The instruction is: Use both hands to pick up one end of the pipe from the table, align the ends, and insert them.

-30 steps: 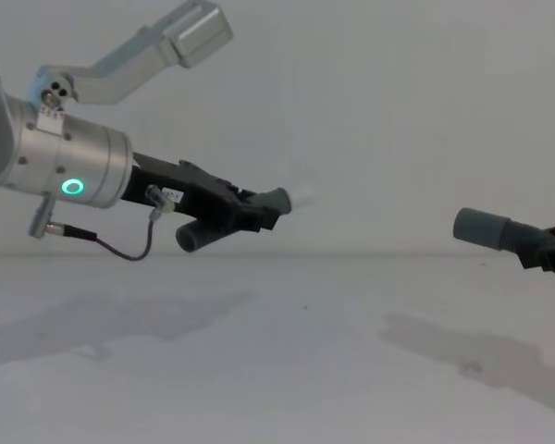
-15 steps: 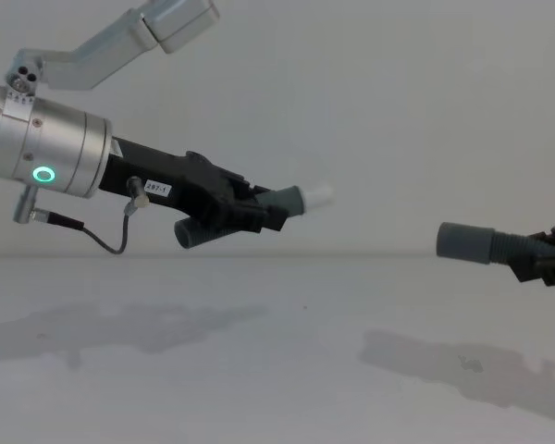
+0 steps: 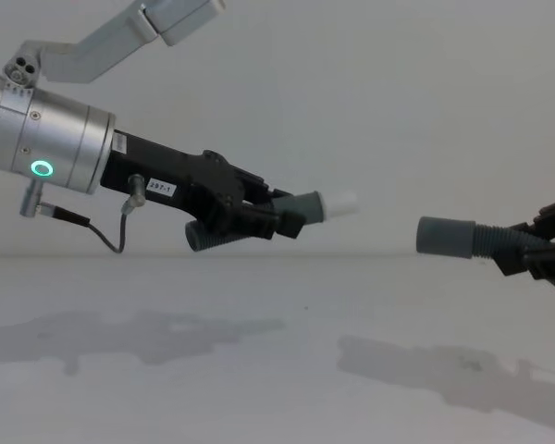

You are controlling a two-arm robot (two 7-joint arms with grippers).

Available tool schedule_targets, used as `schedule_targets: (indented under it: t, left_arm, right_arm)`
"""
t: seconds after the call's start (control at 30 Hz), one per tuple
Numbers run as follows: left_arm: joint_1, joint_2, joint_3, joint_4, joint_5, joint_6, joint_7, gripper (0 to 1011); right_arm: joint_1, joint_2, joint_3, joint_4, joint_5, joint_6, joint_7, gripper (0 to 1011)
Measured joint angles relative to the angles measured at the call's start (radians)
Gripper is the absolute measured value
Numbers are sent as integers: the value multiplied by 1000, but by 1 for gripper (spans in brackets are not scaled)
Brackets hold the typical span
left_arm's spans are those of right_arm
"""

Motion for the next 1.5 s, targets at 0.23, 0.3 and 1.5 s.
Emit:
schedule_targets:
  t: [0.23,0.3,1.5]
  left_arm:
    - [-11,-4,15,8,-7,-17,-25,353]
    - [-14,-6,19,11,-9,-22,-33,353]
    - [-47,-27,58,55,-47,-73,-80,353]
  right_arm:
    - [6,5,-5,-8,14,-10,12,283]
    - [7,5,-6,-10,19,-13,15,283]
    - [43,-7,-38,16,65,-38,25,283]
